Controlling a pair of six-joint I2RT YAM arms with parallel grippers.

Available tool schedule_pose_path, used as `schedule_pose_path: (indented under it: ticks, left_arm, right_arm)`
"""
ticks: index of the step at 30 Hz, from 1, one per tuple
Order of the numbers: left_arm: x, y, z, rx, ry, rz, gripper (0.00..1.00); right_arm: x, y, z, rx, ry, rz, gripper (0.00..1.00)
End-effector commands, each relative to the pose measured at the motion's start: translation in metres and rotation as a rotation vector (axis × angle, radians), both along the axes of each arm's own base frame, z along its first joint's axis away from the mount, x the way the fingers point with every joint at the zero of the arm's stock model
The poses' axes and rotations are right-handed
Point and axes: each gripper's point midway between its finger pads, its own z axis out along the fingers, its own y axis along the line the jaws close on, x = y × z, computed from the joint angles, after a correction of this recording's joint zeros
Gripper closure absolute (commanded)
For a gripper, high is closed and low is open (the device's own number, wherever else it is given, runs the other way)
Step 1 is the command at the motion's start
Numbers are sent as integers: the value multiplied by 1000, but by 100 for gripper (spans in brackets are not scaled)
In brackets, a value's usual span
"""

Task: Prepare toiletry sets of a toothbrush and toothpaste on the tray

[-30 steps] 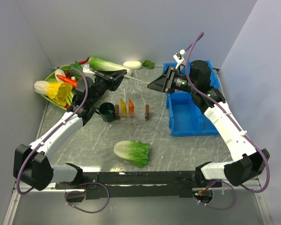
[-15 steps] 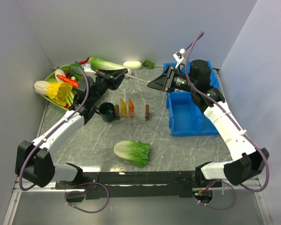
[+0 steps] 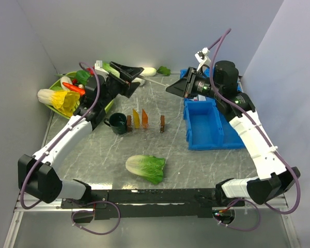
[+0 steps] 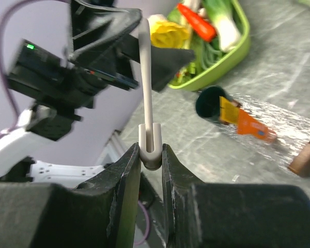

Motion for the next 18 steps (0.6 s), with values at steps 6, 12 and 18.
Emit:
schedule_pose_path:
  ticks: [6, 12, 18]
  left_arm:
    - [-11, 59, 34, 395, -247, 185, 4]
    - [-31, 52, 45, 717, -549, 57, 3]
    - [-66, 5, 43, 910, -856, -253, 3]
  right_arm:
    - [-19, -47, 9, -242, -6, -130, 100]
    - [-38, -65, -17, -368, 137, -142, 100]
    - [-57, -68, -23, -426, 220, -69, 100]
